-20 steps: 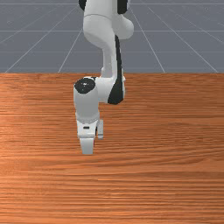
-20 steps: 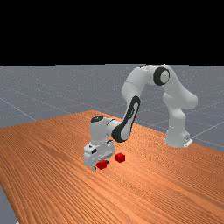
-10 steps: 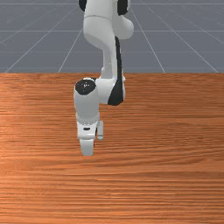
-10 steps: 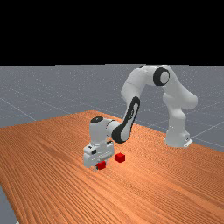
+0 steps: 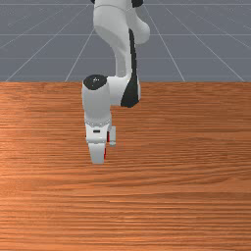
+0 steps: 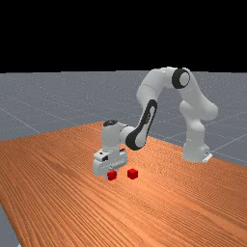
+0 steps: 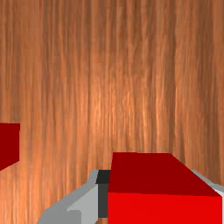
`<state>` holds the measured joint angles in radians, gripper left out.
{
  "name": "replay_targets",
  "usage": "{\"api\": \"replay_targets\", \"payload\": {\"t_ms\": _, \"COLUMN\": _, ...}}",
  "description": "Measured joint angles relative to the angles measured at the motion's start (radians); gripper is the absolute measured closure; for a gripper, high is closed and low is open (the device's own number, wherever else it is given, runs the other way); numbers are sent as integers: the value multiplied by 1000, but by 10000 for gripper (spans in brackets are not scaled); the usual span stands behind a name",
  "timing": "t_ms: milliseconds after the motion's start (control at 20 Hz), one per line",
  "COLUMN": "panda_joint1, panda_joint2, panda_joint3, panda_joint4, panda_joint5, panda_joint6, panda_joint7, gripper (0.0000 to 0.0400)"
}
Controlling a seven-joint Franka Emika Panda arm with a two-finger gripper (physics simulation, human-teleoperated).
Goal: Stack all the cube
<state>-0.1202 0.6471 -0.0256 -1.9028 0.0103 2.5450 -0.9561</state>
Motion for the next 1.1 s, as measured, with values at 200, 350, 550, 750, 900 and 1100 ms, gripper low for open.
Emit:
{"api": "replay_targets", "payload": {"t_ms": 200, "panda_joint1": 3, "panda_joint2": -54, "panda_joint3": -3, "panda_joint4": -5, "panda_joint5": -3, "panda_joint6": -53, "panda_joint7": 2, "gripper": 207}}
{"api": "replay_targets", "payload": {"t_ms": 350, "panda_joint1": 3, "panda_joint2": -85, "panda_joint3": -4, "panda_joint4": -33, "panda_joint5": -3, "panda_joint6": -49, "panda_joint7": 0, "gripper": 207}}
{"api": "replay_targets", "payload": {"t_ms": 550, "panda_joint1": -4, "panda_joint2": -196, "panda_joint3": -9, "panda_joint4": -229, "panda_joint5": -5, "panda_joint6": 31, "panda_joint7": -11, "gripper": 207}}
{"api": "replay_targets", "payload": {"t_ms": 750, "panda_joint1": -7, "panda_joint2": -250, "panda_joint3": -15, "panda_joint4": -322, "panda_joint5": -10, "panda_joint6": 53, "panda_joint7": -15, "gripper": 207}}
{"api": "replay_targets", "payload": {"t_ms": 900, "panda_joint1": -7, "panda_joint2": -274, "panda_joint3": -19, "panda_joint4": -364, "panda_joint5": -11, "panda_joint6": 62, "panda_joint7": -7, "gripper": 207}}
{"api": "replay_targets", "payload": {"t_ms": 1100, "panda_joint1": 10, "panda_joint2": -282, "panda_joint3": -21, "panda_joint4": -379, "panda_joint5": -10, "panda_joint6": 67, "panda_joint7": 36, "gripper": 207}}
